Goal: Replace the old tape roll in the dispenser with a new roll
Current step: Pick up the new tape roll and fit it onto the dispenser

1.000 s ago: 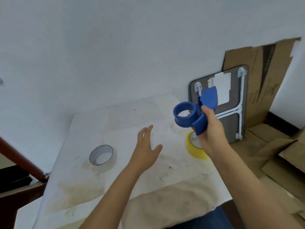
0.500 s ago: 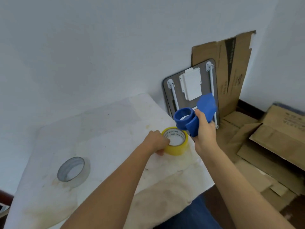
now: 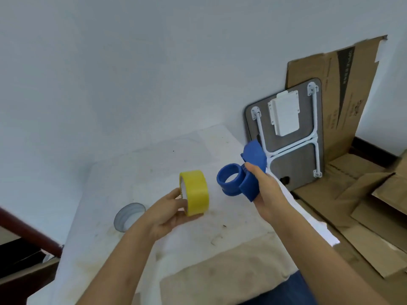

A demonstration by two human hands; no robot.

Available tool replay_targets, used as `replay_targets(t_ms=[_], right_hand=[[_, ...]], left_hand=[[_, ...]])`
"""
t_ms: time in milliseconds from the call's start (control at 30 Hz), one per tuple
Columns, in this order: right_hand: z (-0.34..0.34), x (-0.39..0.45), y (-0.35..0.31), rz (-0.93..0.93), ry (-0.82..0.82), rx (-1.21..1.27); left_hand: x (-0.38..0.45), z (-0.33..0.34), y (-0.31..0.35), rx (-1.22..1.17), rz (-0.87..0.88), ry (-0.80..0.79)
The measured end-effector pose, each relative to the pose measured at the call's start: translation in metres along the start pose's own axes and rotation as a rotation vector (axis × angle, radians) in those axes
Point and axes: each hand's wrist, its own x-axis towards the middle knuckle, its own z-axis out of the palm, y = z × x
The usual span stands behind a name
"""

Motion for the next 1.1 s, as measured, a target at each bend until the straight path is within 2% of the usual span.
replay_targets(t_ms=[100,267,400,533,700,833,967,1100], right_hand=[[0.018,-0.008,0.013,0.049,-0.19,-0.047],[0.039,-0.017,0.031,0.108,-0.383,-0.094],[0.045,-0.02,0.043,0.126,-0.375,-0.158],[0.049,-0.023,0.048,0.161,-0.368,-0.142],[0.051,-0.026,0.052,0.135,-0.402,-0.238],[0.05,-0.028,0.052,0.104,-0.437,-0.289],[0.05,-0.033,0.051,0.099,-0.454,-0.274],[0.053,-0.037,0.053,0.107,-0.469,-0.243]], left_hand=[[-0.017,-0.019,-0.005,-0.091,0.034,0.043],[-0.037,-0.05,-0.008,-0.011,0.159,0.162],[-0.048,-0.065,-0.013,0.064,0.257,0.185],[-0.056,-0.065,-0.017,0.332,0.366,0.204],[-0.051,-0.06,-0.018,0.693,0.544,0.418],[-0.049,-0.057,-0.012,0.695,0.608,0.541],[-0.049,-0.048,-0.008,0.759,0.688,0.511],[-0.045,-0.04,-0.005,0.83,0.678,0.499]])
